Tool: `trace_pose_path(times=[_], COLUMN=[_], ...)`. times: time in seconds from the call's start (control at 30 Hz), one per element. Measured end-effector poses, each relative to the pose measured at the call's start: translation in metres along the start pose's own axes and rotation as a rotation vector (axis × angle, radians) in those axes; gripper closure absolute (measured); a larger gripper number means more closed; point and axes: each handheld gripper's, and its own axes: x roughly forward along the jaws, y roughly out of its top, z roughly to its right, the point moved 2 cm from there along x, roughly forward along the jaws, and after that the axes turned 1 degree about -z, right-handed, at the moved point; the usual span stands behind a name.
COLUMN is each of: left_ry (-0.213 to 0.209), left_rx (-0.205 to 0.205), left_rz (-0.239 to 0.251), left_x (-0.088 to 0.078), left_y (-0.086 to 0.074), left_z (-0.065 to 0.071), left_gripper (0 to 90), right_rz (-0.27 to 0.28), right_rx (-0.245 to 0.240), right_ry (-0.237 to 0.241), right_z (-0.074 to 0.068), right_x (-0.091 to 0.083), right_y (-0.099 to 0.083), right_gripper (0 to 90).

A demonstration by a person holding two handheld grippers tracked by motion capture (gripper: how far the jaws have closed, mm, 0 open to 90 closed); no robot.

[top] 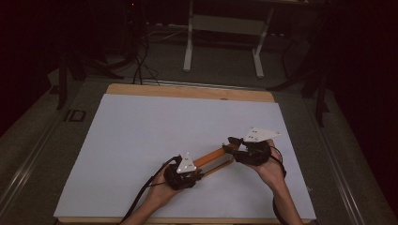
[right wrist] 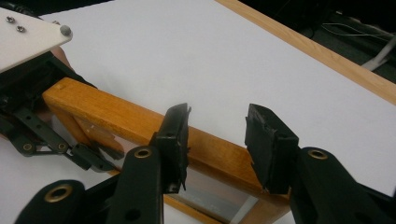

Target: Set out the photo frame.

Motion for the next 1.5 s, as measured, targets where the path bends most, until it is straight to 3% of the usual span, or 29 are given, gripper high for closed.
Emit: trace_pose_path(times=[0.2, 0.27, 0.43, 0.5, 0.7, 0.83, 0.87, 0.93, 1.13, 1.33, 1.5], left_ry=[0.03, 0.019, -0.003, -0.022, -0.055, -0.08, -0.095, -0.104, -0.138, -0.148, -0.143], left_rx=[0.083, 0.084, 0.139, 0.173, 0.253, 0.282, 0.314, 0.353, 0.43, 0.439, 0.439], left_rz=[-0.045, -0.051, -0.076, -0.09, -0.103, -0.107, -0.114, -0.123, -0.127, -0.103, -0.113], left_x=[-0.002, -0.005, -0.014, -0.022, -0.04, -0.046, -0.051, -0.055, -0.067, -0.085, -0.093], left_y=[0.006, 0.008, 0.017, 0.027, 0.052, 0.059, 0.063, 0.066, 0.074, 0.079, 0.08], left_z=[0.005, 0.004, -0.003, -0.008, -0.017, -0.021, -0.023, -0.024, -0.023, -0.027, -0.03], left_gripper=[69.4, 69.4, 69.4, 69.4, 69.4, 69.4, 69.4, 69.4, 69.3, 68.8, 68.6], right_rz=[0.011, 0.003, 0.003, 0.016, 0.029, 0.022, 0.012, -0.03, -0.073, -0.059, -0.027], right_rx=[-0.005, -0.015, -0.034, -0.053, -0.116, -0.15, -0.159, -0.233, -0.303, -0.325, -0.324], right_ry=[0.076, 0.081, 0.103, 0.144, 0.204, 0.231, 0.24, 0.256, 0.254, 0.301, 0.346], right_z=[0.004, 0.004, 0.004, 0.001, -0.007, -0.011, -0.013, -0.023, -0.033, -0.038, -0.042], right_x=[-0.002, -0.003, -0.003, -0.004, -0.005, -0.002, -0.001, 0.005, 0.012, 0.016, 0.024], right_y=[-0.001, -0.001, 0.0, 0.002, 0.009, 0.011, 0.011, 0.011, 0.015, 0.016, 0.015], right_gripper=[52.3, 49.6, 46.6, 43.9, 39.1, 39.0, 39.3, 42.5, 57.4, 65.1, 66.6])
